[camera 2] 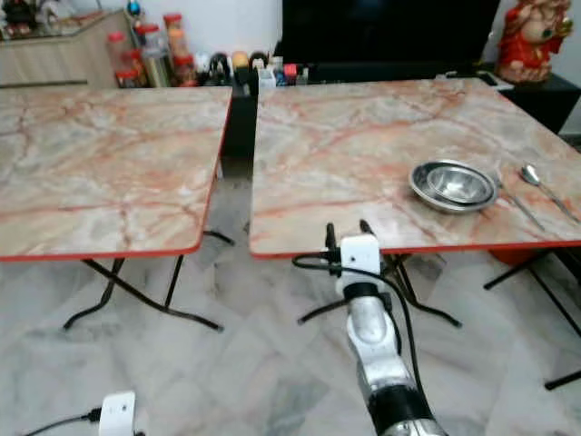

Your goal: Setting the table

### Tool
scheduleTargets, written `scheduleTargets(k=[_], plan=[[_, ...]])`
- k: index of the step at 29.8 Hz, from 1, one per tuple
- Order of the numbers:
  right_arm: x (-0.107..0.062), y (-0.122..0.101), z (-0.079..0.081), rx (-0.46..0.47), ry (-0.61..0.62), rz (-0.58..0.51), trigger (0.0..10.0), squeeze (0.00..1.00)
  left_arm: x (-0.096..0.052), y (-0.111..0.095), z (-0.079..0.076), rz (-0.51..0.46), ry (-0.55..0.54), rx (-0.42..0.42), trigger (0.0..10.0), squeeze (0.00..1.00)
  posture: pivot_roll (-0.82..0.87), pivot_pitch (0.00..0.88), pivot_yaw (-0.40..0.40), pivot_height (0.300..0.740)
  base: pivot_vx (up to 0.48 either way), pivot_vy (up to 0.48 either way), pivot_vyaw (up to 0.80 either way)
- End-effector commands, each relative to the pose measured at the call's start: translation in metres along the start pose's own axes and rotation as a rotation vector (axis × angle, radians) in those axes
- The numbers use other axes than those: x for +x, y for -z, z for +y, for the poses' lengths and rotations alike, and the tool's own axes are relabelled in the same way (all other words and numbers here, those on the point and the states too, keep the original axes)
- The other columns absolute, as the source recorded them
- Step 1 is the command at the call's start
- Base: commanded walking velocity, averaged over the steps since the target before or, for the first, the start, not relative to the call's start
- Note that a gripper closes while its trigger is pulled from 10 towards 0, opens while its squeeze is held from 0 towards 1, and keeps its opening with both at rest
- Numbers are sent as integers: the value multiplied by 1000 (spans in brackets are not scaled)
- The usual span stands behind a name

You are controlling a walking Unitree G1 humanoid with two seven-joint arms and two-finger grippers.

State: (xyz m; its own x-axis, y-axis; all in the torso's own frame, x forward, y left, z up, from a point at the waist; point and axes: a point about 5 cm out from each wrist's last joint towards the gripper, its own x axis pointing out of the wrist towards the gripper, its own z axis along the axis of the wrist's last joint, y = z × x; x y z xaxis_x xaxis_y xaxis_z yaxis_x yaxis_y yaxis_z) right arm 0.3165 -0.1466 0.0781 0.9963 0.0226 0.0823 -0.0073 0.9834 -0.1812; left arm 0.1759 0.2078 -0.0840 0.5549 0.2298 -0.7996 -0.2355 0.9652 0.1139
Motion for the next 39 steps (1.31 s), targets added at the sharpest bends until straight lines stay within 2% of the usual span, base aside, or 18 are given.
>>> scheduleTargets(k=[1, 5, 12, 16, 17, 18, 21, 22, 24, 25, 26, 27, 30, 39], plan=[[-2, 5, 9, -4, -32, 23, 10000, 0, -1, 6, 10, 20, -29, 1, 10000, 0, 3, 0, -5, 719, 0, 480, 0], [-9, 21, 5, -23, -32, 95, 10000, 0, -1, 6, 10, 19, -28, 5, 10000, 0, 4, 0, -7, 719, 0, 480, 0], [-22, 50, -4, 1, -10, 248, 10000, 0, -1, 6, 10, 18, -25, 9, 10000, 0, 2, 0, -9, 719, 0, 480, 0], [-37, 74, -10, 7, 3, 390, 10000, 0, -1, 5, 10, 18, -25, 13, 10000, 0, 9, 0, -4, 719, 0, 480, 0], [-37, 74, -10, 7, 3, 390, 10000, 0, -1, 5, 10, 18, -25, 13, 10000, 0, 9, 0, -4, 719, 0, 480, 0], [-48, 87, -13, 16, 13, 472, 10000, 0, -1, 5, 11, 17, -26, 16, 10000, 0, 10, 0, -3, 719, 0, 480, 0], [-62, 101, -15, 24, 14, 569, 10000, 0, 0, 5, 12, 16, -27, 20, 10000, 0, 12, 0, 0, 719, 0, 480, 0], [-75, 112, -17, 21, 19, 644, 10000, 0, 0, 4, 12, 14, -28, 23, 10000, 0, 12, 0, 0, 719, 0, 480, 0], [-84, 119, -18, 24, 22, 696, 10000, 0, 0, 3, 13, 13, -28, 24, 10000, 0, 21, 0, 0, 719, 0, 480, 0], [-95, 126, -21, 26, 35, 756, 10000, 0, 0, 2, 13, 9, -29, 24, 10000, 0, 26, 0, -1, 719, 0, 480, 0], [-95, 126, -21, 26, 35, 756, 10000, 0, 0, 2, 13, 9, -29, 24, 10000, 0, 26, 0, -1, 719, 0, 480, 0], [-105, 133, -22, 47, 47, 808, 10000, 0, 0, 0, 13, 6, -30, 22, 10000, 0, 26, 0, -1, 719, 0, 480, 0], [-117, 140, -24, 66, 49, 872, 10000, 0, 1, -1, 14, 2, -34, 17, 10000, 0, 31, 0, -1, 719, 0, 480, 0], [-139, 151, -20, 86, 42, 986, 10000, 0, 1, -5, 17, -15, -54, 23, 10000, 0, 36, 0, 12, 719, 0, 441, 0]])
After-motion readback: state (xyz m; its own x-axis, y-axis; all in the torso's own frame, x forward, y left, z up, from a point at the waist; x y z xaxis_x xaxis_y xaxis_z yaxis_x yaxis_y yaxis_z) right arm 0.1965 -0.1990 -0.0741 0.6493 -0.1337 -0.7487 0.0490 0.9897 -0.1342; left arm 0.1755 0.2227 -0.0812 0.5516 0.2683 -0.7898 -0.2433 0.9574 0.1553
